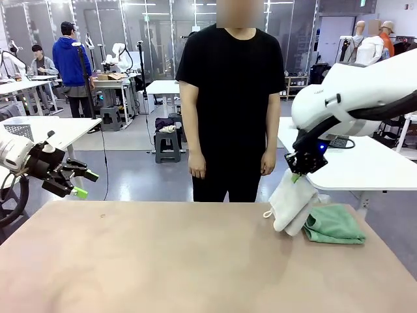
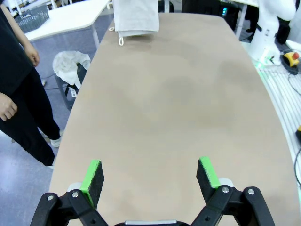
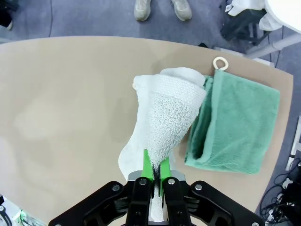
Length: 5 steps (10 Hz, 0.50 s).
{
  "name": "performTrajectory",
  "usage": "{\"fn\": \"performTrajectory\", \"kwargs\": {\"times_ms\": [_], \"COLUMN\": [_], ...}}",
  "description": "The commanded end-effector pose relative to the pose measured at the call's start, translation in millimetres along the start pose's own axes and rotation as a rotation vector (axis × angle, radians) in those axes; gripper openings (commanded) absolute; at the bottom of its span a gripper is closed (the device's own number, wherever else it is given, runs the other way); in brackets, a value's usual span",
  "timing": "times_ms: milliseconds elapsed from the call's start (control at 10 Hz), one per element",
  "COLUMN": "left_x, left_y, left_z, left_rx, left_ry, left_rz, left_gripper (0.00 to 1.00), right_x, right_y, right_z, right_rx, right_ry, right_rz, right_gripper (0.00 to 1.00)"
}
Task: Fold the towels and place them in the basket.
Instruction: Stack the folded Towel with hook on the right side of the table.
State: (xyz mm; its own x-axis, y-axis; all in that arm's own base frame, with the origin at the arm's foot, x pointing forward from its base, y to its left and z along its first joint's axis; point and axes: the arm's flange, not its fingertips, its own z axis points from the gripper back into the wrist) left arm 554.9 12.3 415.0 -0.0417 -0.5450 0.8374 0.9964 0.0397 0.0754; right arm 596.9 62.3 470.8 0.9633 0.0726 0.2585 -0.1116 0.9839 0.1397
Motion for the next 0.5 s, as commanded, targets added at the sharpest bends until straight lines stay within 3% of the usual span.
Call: {"fn": "performTrajectory", "kwargs": {"times_ms": [0,400], "left_x": [1.0,1.0], "left_y": [-0.4,-0.4], "left_z": [0.4,0.4], "left_rx": [0.002,0.002], "left_ry": [0.0,0.0], "left_rz": [-0.002,-0.002], "left_gripper": [1.0,1.0], "right_x": [4.1,3.2], "right_y": [-18.7,-47.7], "right_z": [18.2,40.6], "right_rx": [0.038,0.004], "right_ry": [0.006,-0.001], "right_rz": [-0.01,-0.055], "right_gripper": [0.06,0.06]}}
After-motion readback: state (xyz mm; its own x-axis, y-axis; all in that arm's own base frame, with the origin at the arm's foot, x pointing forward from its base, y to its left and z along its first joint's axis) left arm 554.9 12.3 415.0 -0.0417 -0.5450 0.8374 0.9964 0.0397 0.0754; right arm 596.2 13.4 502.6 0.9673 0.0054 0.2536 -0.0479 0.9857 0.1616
